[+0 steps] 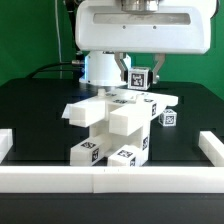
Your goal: Assemble chair
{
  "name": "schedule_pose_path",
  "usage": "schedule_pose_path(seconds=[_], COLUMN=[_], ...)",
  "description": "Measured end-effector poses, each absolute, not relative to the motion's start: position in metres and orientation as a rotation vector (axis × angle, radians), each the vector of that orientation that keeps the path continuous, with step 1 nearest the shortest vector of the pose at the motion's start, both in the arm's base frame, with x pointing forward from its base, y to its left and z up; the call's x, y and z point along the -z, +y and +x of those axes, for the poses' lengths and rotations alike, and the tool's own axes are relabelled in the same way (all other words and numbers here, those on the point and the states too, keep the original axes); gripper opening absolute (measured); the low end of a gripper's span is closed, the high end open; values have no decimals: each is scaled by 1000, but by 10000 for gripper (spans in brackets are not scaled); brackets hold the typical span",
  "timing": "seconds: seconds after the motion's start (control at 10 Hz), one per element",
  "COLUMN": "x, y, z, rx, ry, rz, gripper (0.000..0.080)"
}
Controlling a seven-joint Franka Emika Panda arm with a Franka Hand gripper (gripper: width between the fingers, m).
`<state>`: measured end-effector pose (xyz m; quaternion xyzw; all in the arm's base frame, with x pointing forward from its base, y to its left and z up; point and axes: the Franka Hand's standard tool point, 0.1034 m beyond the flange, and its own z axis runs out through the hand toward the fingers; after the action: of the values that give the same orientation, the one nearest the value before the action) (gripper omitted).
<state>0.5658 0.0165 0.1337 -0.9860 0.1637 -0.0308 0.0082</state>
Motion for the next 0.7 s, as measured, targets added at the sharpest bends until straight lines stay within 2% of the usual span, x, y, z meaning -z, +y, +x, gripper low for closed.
schedule_pose_path(seconds=[0.3,0.7], x=[-133,-123], y=[16,18], z=[566,561], rx=[100,98], ry=[515,532], rz=[-3081,-3080], gripper=[272,272])
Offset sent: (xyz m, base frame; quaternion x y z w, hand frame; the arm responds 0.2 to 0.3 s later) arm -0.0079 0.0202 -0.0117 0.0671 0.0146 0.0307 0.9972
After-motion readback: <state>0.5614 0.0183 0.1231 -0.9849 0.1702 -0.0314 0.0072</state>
